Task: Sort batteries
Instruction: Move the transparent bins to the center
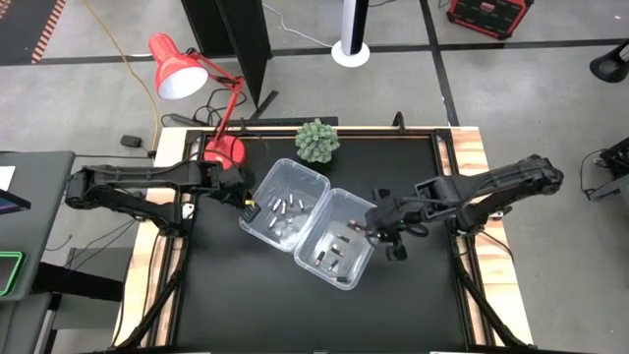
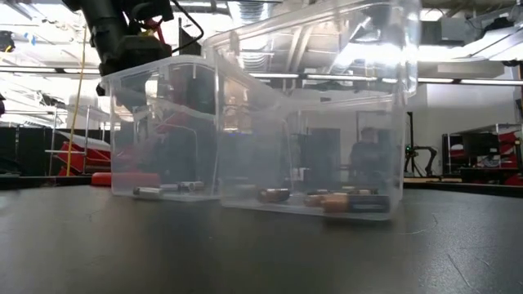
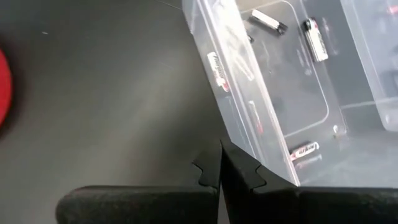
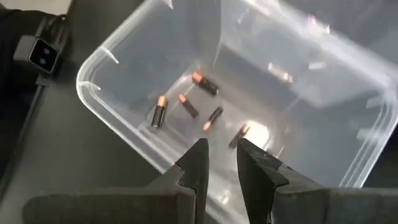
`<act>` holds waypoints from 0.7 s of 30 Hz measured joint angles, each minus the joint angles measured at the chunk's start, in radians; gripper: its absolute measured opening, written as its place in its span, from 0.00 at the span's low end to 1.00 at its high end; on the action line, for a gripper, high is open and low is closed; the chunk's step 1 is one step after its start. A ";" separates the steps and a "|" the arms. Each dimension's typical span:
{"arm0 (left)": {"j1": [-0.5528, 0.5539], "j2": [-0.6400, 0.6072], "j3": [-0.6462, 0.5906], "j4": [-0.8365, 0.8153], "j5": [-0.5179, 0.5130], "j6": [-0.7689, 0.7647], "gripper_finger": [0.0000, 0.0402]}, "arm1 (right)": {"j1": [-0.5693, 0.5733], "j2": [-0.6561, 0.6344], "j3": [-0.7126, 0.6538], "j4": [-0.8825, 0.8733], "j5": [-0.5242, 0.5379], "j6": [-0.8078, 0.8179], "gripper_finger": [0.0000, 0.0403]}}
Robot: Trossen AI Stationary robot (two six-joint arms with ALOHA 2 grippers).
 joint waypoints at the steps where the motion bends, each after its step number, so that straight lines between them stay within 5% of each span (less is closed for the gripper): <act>1: -0.014 0.000 0.000 0.000 0.000 -0.008 0.00 | 0.013 -0.010 -0.015 -0.008 0.006 0.035 0.24; 15: -0.180 0.000 0.000 0.005 -0.003 -0.099 0.00 | 0.228 -0.138 -0.396 0.072 0.091 0.635 0.21; 21: -0.217 0.000 0.000 0.025 -0.004 -0.128 0.00 | 0.233 -0.112 -0.509 0.189 0.165 0.733 0.17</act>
